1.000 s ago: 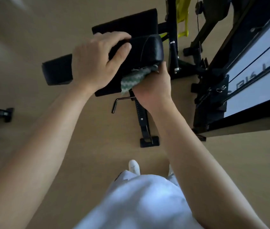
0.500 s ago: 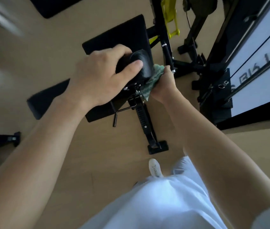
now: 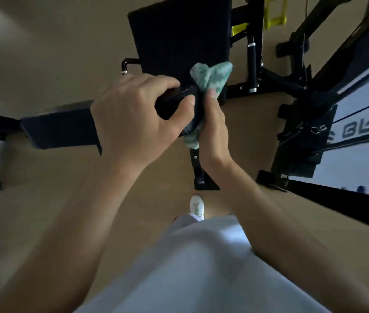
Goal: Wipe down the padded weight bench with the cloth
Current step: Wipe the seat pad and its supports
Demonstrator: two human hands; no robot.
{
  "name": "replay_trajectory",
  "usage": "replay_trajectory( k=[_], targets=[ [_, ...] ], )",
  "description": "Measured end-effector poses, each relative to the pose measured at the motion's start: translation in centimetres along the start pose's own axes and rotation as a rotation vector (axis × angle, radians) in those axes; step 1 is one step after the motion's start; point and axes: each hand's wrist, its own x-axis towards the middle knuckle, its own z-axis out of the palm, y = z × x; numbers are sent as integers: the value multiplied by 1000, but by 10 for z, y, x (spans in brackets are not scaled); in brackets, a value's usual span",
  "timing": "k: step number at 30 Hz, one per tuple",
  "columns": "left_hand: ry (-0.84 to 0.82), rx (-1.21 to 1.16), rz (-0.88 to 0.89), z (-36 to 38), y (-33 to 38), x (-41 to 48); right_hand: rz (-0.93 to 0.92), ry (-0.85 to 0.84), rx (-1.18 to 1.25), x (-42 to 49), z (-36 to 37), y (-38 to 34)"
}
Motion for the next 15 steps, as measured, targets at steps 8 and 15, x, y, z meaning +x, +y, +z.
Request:
replay_trajectory(
  k=[8, 15],
  targets=[
    [377, 30, 206, 42, 25, -46, 133, -43, -110, 68, -20, 9],
    [411, 193, 154, 52, 26, -56, 192, -126, -275, 105, -50, 25]
  ],
)
